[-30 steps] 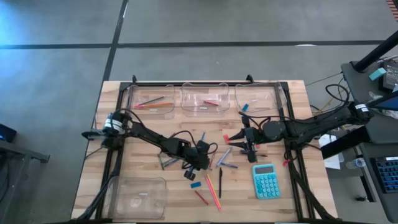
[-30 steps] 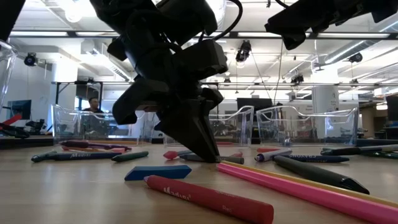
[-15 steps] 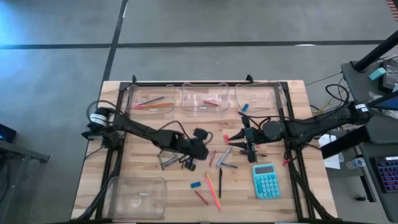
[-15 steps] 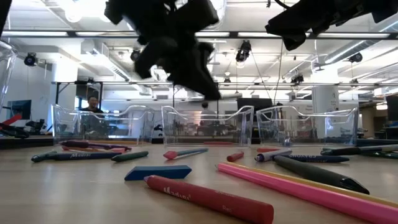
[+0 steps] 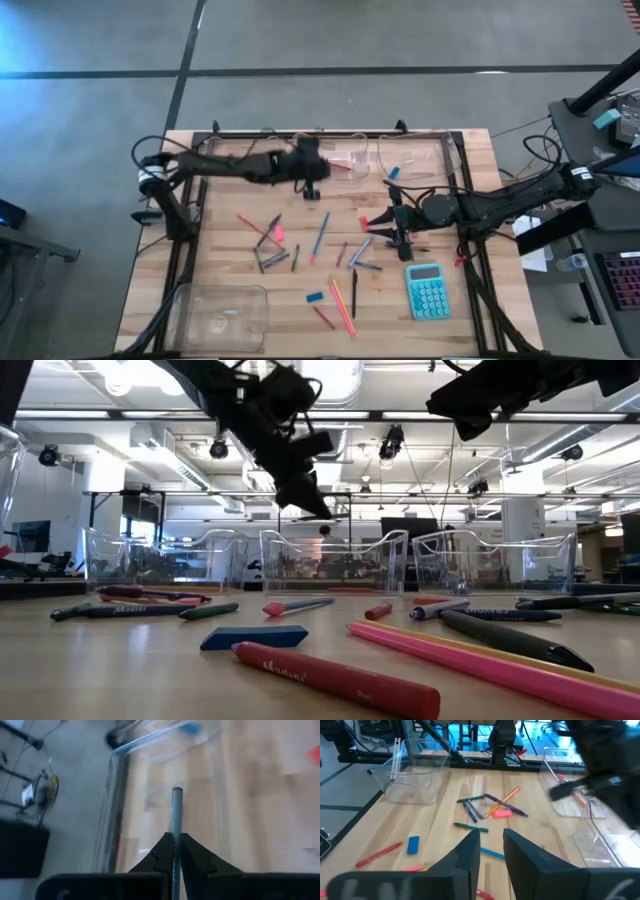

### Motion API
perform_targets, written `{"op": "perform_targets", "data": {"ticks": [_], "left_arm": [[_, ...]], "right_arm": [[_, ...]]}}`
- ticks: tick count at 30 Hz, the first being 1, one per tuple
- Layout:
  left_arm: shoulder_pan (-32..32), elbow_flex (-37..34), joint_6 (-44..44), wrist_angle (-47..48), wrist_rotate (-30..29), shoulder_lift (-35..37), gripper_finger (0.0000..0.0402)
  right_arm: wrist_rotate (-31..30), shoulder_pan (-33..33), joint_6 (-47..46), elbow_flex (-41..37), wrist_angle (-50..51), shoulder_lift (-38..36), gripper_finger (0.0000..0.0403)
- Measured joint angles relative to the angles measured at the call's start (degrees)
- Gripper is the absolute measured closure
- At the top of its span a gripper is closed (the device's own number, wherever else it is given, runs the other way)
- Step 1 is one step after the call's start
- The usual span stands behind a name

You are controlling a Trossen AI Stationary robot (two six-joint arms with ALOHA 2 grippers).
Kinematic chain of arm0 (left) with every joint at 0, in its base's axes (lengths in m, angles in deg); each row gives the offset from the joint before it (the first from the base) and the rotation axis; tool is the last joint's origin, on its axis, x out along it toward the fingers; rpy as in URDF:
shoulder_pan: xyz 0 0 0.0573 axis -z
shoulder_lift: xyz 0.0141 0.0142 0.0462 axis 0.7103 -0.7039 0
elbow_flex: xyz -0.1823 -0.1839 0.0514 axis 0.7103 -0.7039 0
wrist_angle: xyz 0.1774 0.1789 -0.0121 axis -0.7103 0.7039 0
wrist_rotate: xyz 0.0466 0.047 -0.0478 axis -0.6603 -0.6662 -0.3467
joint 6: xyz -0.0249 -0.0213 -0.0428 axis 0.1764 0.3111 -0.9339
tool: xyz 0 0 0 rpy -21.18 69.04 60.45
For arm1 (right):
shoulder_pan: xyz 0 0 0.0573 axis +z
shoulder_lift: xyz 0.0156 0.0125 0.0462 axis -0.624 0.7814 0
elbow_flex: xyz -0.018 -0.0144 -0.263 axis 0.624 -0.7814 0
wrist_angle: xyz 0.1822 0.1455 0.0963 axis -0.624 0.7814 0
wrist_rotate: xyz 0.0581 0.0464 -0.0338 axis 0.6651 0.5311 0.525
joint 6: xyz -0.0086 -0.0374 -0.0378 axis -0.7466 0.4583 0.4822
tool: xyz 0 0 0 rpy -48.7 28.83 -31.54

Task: Sort crayons/erasers/pens/pencils in bins
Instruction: Put the gray crayon into the top middle transparent bin, then put the black pen into the bottom transparent bin

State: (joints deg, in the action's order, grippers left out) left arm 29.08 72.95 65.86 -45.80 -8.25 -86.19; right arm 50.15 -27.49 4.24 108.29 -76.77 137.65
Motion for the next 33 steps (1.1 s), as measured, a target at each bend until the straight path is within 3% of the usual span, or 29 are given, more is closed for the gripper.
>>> {"op": "perform_targets", "data": {"ticks": [5,13,17,21,24,28,33], "left_arm": [[-4.6,0.08,-2.06,-0.92,4.28,-0.59,0.0386],[-4.49,-0.17,-4.65,-0.87,3.72,-0.68,0.0296],[-2.98,0.45,-8.27,-0.63,2.22,0.85,0.0269],[0.69,0.24,-13.78,-1.23,9.48,6.05,0.0274],[5.38,-1.61,-17.39,-0.83,11.41,10.59,0.0293],[13.45,-6.68,-21.56,-5.22,10.92,16.13,0.0324],[23.73,-15.77,-22.05,-17.15,2.98,19.3,0.0356]], "right_arm": [[-0.71,0.0,1.01,-0.04,0.02,0.0,0.0329],[-0.71,0.0,0.93,-0.07,0.02,0.0,0.0319],[-0.71,0.0,0.83,-0.15,0.33,0.0,0.0322],[-0.73,0.0,0.86,-0.17,2.97,0.0,0.0328],[-0.71,0.0,0.01,-0.2,5.86,0.0,0.0327],[-0.67,0.03,-4.79,-0.24,6.47,0.0,0.0317],[1.56,1.04,-5.52,-0.26,6.64,0.0,0.03]]}}
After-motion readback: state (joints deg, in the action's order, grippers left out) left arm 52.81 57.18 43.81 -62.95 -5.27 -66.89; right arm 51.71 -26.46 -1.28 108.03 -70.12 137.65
